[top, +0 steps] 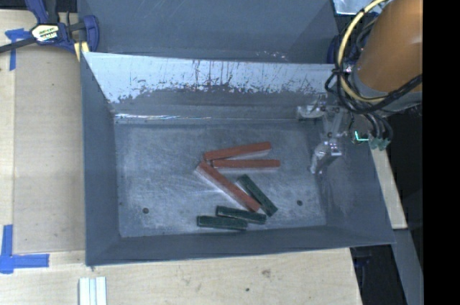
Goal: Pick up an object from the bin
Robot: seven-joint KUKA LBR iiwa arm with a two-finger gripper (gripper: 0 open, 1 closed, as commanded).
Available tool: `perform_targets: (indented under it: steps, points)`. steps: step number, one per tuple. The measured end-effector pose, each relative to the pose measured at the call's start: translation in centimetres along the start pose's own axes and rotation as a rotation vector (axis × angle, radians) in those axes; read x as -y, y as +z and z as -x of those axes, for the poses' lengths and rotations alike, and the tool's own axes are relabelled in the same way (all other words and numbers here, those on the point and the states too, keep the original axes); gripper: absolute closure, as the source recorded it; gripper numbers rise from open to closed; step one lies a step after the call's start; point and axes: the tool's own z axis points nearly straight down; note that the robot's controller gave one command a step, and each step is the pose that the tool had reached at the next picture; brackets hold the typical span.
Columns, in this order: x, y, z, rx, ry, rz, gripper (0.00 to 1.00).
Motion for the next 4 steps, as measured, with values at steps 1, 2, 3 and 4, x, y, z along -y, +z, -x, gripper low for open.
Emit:
perform_targets:
  steps: [1,2,3,4]
  points:
    - [0.0,-0.4,0.2,0.008,-0.002,-0.001,0.00]
    - [-0.6,4.7,2.1,0.015,-0.029,-0.002,0.00]
    - [-8.8,14.7,4.9,0.023,0.111,0.001,1.00]
    - [-8.8,14.7,4.9,0.023,0.111,0.001,1.00]
